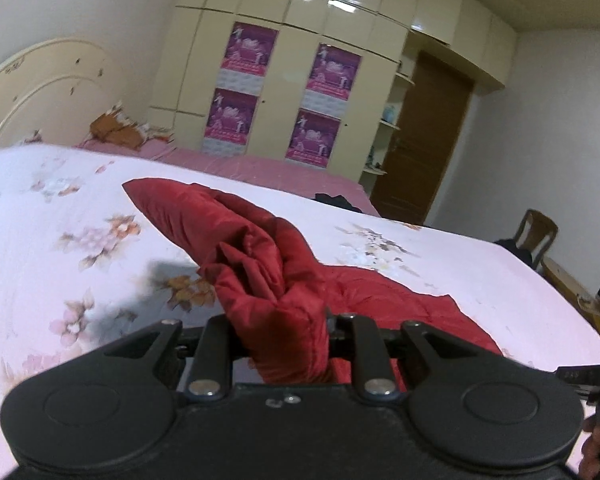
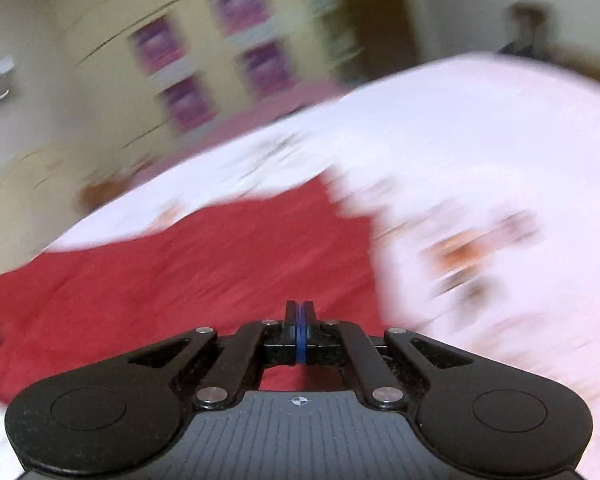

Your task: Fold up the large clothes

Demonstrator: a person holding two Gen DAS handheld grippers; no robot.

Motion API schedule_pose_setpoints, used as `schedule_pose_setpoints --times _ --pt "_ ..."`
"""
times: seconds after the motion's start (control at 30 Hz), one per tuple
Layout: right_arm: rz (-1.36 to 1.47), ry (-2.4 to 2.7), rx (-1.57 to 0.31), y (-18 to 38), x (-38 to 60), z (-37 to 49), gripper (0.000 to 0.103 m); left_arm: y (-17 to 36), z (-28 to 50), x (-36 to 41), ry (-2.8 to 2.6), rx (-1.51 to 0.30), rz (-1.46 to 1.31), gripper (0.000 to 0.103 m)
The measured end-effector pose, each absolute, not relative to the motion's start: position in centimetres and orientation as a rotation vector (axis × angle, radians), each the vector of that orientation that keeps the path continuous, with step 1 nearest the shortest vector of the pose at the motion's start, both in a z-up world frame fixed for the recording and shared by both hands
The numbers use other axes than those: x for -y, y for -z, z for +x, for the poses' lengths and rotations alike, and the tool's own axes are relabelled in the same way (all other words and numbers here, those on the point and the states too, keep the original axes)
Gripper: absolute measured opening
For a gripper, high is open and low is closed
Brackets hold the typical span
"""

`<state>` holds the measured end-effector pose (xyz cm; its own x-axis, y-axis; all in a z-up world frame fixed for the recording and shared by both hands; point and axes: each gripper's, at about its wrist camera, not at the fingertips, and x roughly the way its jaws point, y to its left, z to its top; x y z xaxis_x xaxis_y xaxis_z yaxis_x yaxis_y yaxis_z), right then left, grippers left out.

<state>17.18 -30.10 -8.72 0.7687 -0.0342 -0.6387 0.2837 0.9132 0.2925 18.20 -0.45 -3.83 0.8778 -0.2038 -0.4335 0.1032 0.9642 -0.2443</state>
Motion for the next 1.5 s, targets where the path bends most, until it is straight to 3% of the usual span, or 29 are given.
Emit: schedule_pose_setpoints --times 0.23,0.57,0.67,0.73,0.77,0.8,0.87,1.0,1.23,1.37,1.43,1.47,1.5 --pt "0.452 0.038 -0.844 12.0 32.1 19.4 0.000 2.1 19.0 6.0 0.203 -0.443 -0.145 0.020" --pt "0.545 -0.125 -0.881 12.6 34.4 19.4 0.000 3.9 21.6 18.2 0.428 -0.554 -0.072 0.021" --pt "0.594 -0.099 -0.850 12.1 36.5 18.5 0.000 7.4 24.1 20.8 0.556 -0.721 -0.127 0.044" --pt "0.617 -0.058 -0.842 11.7 38.1 18.1 0.000 8.5 24.6 20.7 0.617 -0.784 -0.221 0.050" --pt "0.633 -0.058 -0.835 11.4 39.2 17.9 0.003 8.4 24.3 19.9 0.623 -0.774 -0.274 0.051" --pt "0.648 -0.060 -0.815 11.0 39.9 17.7 0.035 7.9 24.0 18.8 0.621 -0.765 -0.320 0.051" --pt "0.657 -0.053 -0.735 9.8 41.1 17.1 0.081 6.8 23.5 16.1 0.602 -0.717 -0.380 0.051" --pt "0.716 -0.183 -0.676 7.8 41.3 18.5 0.080 6.0 24.4 9.9 0.532 -0.608 -0.484 0.051" --pt "0.766 -0.306 -0.758 6.4 38.9 23.2 0.081 8.5 27.1 7.6 0.399 -0.668 -0.500 0.051" --pt "0.771 -0.300 -0.795 7.0 38.4 25.1 0.080 10.7 29.3 7.5 0.389 -0.713 -0.579 0.037" --pt "0.733 -0.308 -0.770 6.5 37.9 25.4 0.065 10.9 30.2 8.0 0.423 -0.714 -0.556 0.032" --pt "0.709 -0.312 -0.776 6.5 37.4 26.0 0.050 11.0 30.7 8.7 0.451 -0.719 -0.533 0.032" --pt "0.691 -0.316 -0.782 7.0 36.9 26.5 0.046 10.9 30.7 9.3 0.473 -0.727 -0.506 0.032"
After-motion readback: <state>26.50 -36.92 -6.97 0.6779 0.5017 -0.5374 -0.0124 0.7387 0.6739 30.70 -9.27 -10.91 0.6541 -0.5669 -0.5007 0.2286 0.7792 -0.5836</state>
